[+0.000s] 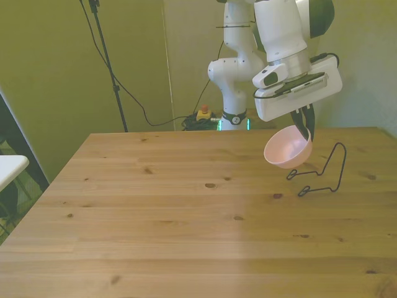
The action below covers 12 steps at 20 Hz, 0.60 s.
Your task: Load the bowl
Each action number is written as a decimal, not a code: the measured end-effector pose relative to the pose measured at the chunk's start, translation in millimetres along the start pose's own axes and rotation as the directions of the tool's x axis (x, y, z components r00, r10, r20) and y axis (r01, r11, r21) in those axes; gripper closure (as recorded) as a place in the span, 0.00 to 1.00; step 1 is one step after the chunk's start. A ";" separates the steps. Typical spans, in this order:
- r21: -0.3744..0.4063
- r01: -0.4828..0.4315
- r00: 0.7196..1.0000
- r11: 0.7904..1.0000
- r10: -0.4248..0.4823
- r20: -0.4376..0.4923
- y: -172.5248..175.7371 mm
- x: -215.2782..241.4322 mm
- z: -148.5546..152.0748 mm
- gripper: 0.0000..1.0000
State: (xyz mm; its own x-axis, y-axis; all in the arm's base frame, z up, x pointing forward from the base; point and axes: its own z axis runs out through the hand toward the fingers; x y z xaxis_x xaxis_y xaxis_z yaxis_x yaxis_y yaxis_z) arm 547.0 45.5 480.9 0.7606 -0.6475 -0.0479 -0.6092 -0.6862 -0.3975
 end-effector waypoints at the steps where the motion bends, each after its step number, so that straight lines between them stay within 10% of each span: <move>1: 0.001 0.001 1.000 1.000 -0.001 0.003 0.2 -0.5 0.6 1.00; 12: 0.232 0.045 0.994 0.972 -0.066 0.084 11.3 -13.9 31.5 1.00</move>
State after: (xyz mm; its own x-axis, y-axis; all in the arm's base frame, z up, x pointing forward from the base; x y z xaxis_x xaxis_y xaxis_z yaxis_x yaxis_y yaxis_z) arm 536.7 57.2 448.2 0.8152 -0.5707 -0.0986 -0.5060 -0.6191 -0.6006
